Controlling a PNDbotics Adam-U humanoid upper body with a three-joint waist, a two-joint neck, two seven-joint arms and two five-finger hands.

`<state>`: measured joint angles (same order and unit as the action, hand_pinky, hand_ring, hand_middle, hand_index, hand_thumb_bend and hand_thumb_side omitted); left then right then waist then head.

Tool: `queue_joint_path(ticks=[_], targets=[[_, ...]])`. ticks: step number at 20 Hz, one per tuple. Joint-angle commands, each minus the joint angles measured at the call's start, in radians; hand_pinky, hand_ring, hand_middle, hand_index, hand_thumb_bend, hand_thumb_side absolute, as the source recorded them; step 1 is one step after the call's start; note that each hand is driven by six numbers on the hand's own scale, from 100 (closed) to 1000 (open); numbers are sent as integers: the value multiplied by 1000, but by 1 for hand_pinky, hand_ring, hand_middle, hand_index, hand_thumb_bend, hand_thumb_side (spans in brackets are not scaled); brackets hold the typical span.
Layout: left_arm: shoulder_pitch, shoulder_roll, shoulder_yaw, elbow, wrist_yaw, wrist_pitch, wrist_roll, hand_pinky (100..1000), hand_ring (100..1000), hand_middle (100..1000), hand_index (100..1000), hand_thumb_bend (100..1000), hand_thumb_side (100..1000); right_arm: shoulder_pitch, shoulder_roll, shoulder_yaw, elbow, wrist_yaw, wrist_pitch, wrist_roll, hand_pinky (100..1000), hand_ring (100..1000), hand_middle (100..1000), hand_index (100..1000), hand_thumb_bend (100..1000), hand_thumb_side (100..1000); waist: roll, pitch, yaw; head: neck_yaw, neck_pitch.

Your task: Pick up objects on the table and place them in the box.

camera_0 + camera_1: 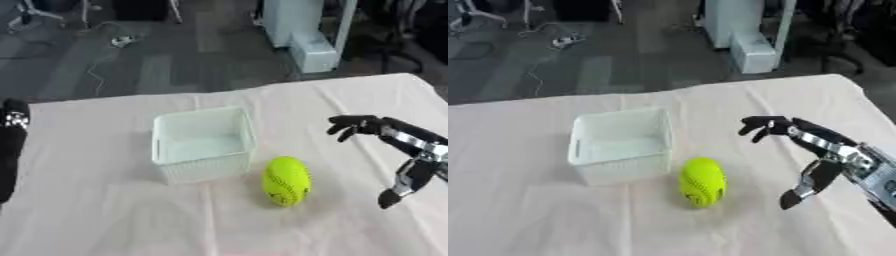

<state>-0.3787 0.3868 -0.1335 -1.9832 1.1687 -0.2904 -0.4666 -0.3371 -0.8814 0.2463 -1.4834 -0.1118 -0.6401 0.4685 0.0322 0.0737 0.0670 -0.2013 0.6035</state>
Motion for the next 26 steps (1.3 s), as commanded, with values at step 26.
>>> queue_joint_path(ticks=[26], targets=[[-89, -49, -12, -17, 61, 39, 25, 100, 288, 439, 682, 128, 736, -126, -5, 20, 99, 241, -174, -64, 792, 968, 826, 936, 959, 544, -9, 2, 63, 2, -135]])
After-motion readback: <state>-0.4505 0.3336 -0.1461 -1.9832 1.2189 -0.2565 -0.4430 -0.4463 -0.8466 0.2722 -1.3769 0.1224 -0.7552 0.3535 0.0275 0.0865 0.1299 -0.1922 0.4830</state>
